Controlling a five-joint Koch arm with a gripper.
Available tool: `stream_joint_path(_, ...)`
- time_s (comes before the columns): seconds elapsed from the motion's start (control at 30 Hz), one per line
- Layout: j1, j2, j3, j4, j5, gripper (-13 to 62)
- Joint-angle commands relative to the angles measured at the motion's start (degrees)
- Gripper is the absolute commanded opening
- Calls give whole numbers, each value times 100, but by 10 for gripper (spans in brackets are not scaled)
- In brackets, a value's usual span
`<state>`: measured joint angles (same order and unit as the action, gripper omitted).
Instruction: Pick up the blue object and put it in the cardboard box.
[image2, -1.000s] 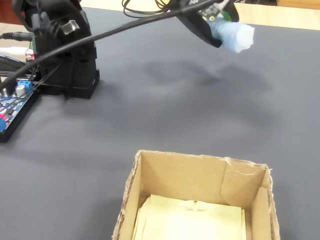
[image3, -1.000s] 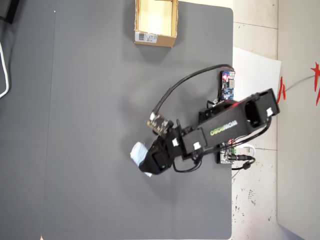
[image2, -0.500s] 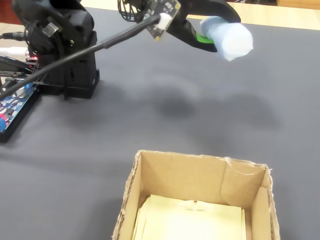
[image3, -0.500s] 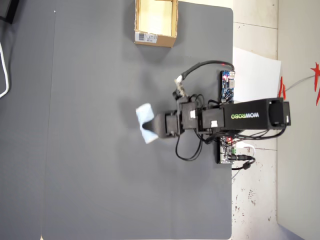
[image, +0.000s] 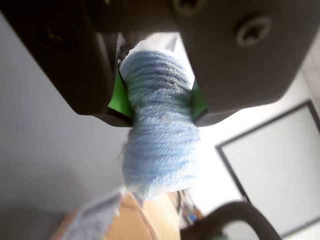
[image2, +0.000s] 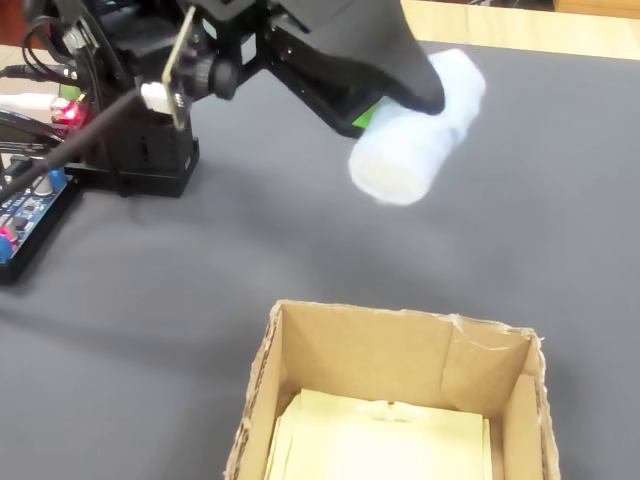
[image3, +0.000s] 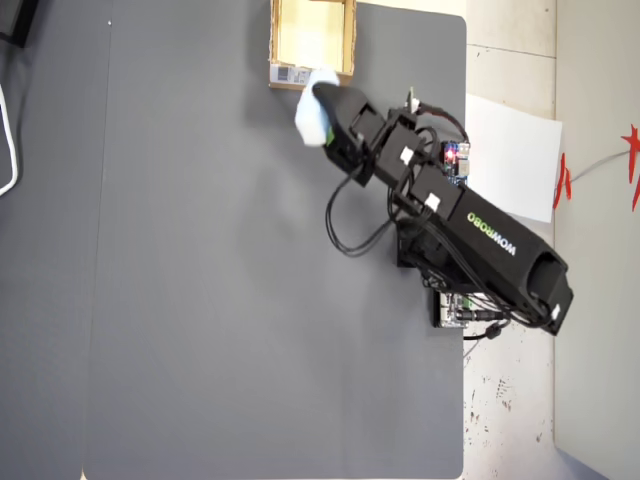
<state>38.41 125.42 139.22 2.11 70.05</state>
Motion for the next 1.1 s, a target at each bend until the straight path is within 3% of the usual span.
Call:
stream_joint_path(0.0,105,-70,-624,-79,-26,52)
stream_joint_path(0.27,1125,-2021,-2232,35,-9,52)
stream_joint_path(0.47,1600,-2751,-2505,88,149,57)
stream_joint_path(0.53,1661,-2839,-2399,185,396,149)
stream_joint_path(0.73,1635,-2742,-2188,396,527,260)
stream_joint_path(1.07,1591,-2610,-2136,334,571,316)
